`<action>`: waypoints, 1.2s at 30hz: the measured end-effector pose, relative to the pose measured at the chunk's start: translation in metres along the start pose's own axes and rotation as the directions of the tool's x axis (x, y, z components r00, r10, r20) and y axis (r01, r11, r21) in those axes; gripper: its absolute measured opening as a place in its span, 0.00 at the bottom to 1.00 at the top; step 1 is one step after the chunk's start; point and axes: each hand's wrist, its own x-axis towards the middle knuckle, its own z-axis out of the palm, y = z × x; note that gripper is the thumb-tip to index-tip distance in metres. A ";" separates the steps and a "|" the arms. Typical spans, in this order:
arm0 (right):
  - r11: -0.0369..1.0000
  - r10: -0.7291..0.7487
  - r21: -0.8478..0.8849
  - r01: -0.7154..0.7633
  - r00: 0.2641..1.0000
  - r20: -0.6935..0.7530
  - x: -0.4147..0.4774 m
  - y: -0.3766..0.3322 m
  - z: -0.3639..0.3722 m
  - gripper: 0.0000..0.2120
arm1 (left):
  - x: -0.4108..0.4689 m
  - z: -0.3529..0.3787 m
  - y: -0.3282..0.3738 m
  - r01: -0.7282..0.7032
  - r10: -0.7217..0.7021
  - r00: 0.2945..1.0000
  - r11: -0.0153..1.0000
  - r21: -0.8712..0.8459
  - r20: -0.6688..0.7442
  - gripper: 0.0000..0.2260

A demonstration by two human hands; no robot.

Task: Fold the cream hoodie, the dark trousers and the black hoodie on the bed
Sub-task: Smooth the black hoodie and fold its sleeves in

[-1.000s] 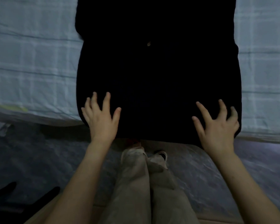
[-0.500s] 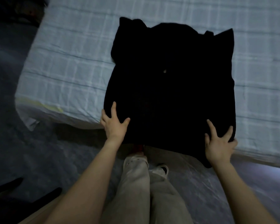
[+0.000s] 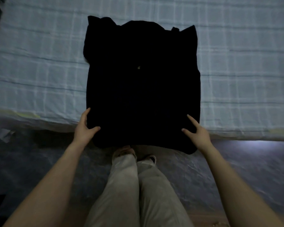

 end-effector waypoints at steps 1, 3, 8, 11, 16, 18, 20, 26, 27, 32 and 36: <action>0.999 -0.025 0.029 0.025 0.999 0.022 -0.005 -0.003 -0.003 0.33 | -0.003 -0.001 0.003 -0.005 0.005 1.000 1.000 -0.017 0.030 0.38; 0.994 -0.068 0.090 0.063 0.996 0.058 -0.016 -0.005 -0.009 0.37 | -0.011 -0.003 0.008 -0.016 0.019 0.998 0.999 -0.048 0.062 0.38; 0.991 -0.101 0.106 0.082 0.978 0.184 -0.044 0.001 -0.028 0.38 | -0.036 -0.011 0.011 0.015 -0.001 0.990 0.996 -0.093 0.143 0.33; 0.981 -0.055 0.192 0.012 0.973 0.224 -0.059 0.001 -0.036 0.35 | -0.047 -0.016 0.016 -0.010 0.025 0.976 0.997 -0.071 0.216 0.37; 0.976 -0.110 0.208 0.064 0.970 0.219 -0.079 -0.016 -0.031 0.32 | -0.064 -0.016 0.024 -0.140 0.140 0.964 0.990 -0.017 0.224 0.32; 0.971 -0.109 0.230 0.064 0.976 0.188 -0.088 -0.019 -0.025 0.28 | -0.073 -0.011 0.023 -0.131 0.131 0.970 0.991 -0.010 0.204 0.27; 0.968 -0.080 0.248 0.042 0.987 0.141 -0.096 -0.018 -0.020 0.27 | -0.081 -0.006 0.022 -0.079 0.083 0.986 0.996 -0.031 0.144 0.27; 0.953 -0.040 0.304 0.011 0.995 0.090 -0.115 -0.026 -0.015 0.28 | -0.091 -0.008 0.034 -0.073 0.081 0.990 0.995 -0.074 0.111 0.29; 0.953 -0.060 0.300 0.036 0.996 0.072 -0.114 -0.031 -0.018 0.26 | -0.090 -0.013 0.039 -0.096 0.104 0.988 0.993 -0.071 0.117 0.28; 0.922 -0.167 0.342 0.179 0.984 -0.063 -0.104 -0.060 -0.042 0.23 | -0.072 -0.041 0.069 -0.150 0.160 0.981 0.984 -0.100 0.105 0.25; 0.890 -0.194 0.377 0.257 0.961 -0.197 -0.074 -0.082 -0.062 0.24 | -0.040 -0.055 0.101 -0.214 0.224 0.974 0.960 -0.181 0.033 0.23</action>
